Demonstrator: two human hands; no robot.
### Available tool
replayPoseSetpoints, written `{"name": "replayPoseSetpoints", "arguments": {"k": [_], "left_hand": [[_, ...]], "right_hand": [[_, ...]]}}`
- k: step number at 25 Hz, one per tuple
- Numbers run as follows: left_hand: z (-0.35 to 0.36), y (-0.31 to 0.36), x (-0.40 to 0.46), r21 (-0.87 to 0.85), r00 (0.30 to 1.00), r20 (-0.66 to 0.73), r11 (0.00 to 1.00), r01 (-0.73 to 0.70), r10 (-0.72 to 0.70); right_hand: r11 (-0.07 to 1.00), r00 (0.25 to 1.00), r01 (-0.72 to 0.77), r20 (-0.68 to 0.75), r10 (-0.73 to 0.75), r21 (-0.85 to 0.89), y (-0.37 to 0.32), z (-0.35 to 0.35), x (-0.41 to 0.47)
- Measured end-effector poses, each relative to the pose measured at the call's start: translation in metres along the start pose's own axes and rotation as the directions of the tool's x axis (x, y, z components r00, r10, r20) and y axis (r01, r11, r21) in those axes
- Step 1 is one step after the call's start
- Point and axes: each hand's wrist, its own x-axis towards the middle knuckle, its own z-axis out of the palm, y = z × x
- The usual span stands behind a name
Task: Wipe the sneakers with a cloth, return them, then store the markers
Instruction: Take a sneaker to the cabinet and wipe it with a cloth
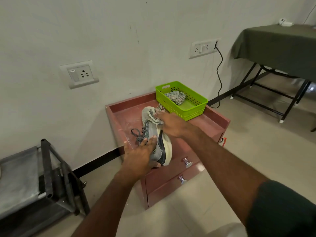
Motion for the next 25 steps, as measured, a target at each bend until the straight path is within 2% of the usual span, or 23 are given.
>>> {"name": "replayPoseSetpoints", "arguments": {"k": [3, 6, 8, 9, 11, 12, 13, 14, 15, 16, 18, 20, 23, 25], "left_hand": [[0.0, 0.002, 0.001, -0.026, 1.0, 0.006, 0.999, 0.022, -0.022], [-0.001, 0.004, -0.002, -0.018, 0.999, -0.028, 0.999, 0.032, -0.033], [-0.002, 0.005, -0.005, -0.032, 0.999, -0.016, 0.999, 0.029, -0.03], [-0.002, 0.005, -0.007, -0.032, 0.999, -0.016, 0.999, 0.028, -0.028], [-0.004, 0.006, -0.007, -0.037, 1.0, -0.007, 0.999, 0.03, -0.031], [-0.005, 0.006, -0.007, -0.055, 0.999, 0.007, 0.998, 0.038, -0.038], [-0.005, 0.005, -0.007, -0.07, 0.999, 0.02, 0.997, 0.045, -0.044], [-0.006, 0.007, -0.007, -0.075, 0.999, 0.019, 0.996, 0.048, -0.047], [-0.005, 0.007, -0.006, -0.073, 0.999, 0.016, 0.996, 0.049, -0.048], [-0.006, 0.006, -0.005, -0.065, 0.999, 0.018, 0.997, 0.046, -0.044], [-0.006, 0.009, -0.004, -0.035, 1.0, 0.009, 0.999, 0.028, -0.028], [-0.005, 0.008, 0.0, -0.011, 1.0, -0.006, 1.0, 0.027, -0.027], [0.0, 0.0, 0.0, -0.025, 0.999, -0.007, 0.999, 0.032, -0.032], [-0.003, 0.002, -0.001, -0.029, 1.0, 0.008, 0.999, 0.027, -0.027]], "right_hand": [[0.998, 0.999, 0.032, -0.007, -0.032, 0.055, 0.004, 0.018, -0.058], [0.985, 0.987, 0.158, -0.021, -0.157, 0.067, -0.003, 0.03, -0.109], [0.974, 0.985, 0.174, -0.033, -0.171, 0.145, 0.002, 0.034, -0.136], [0.965, 0.994, 0.11, -0.04, -0.104, 0.237, 0.005, 0.034, -0.146], [0.857, 0.978, -0.108, -0.102, 0.183, 0.505, 0.013, 0.032, -0.149], [0.775, 0.919, -0.171, -0.185, 0.347, 0.608, 0.017, 0.03, -0.141], [0.741, 0.839, -0.184, -0.29, 0.461, 0.645, 0.018, 0.028, -0.133], [0.746, 0.787, -0.164, -0.371, 0.493, 0.645, 0.016, 0.025, -0.123], [0.778, 0.796, -0.119, -0.409, 0.446, 0.617, 0.009, 0.026, -0.111], [0.826, 0.85, -0.07, -0.401, 0.343, 0.56, 0.0, 0.034, -0.101], [0.916, 0.94, -0.005, -0.312, 0.141, 0.401, -0.014, 0.05, -0.098], [0.937, 0.956, 0.024, -0.283, 0.081, 0.348, -0.015, 0.051, -0.1], [0.916, 0.971, -0.038, -0.203, 0.129, 0.4, -0.012, 0.041, -0.121], [0.823, 0.934, -0.126, -0.213, 0.286, 0.554, -0.008, 0.031, -0.134]]}}
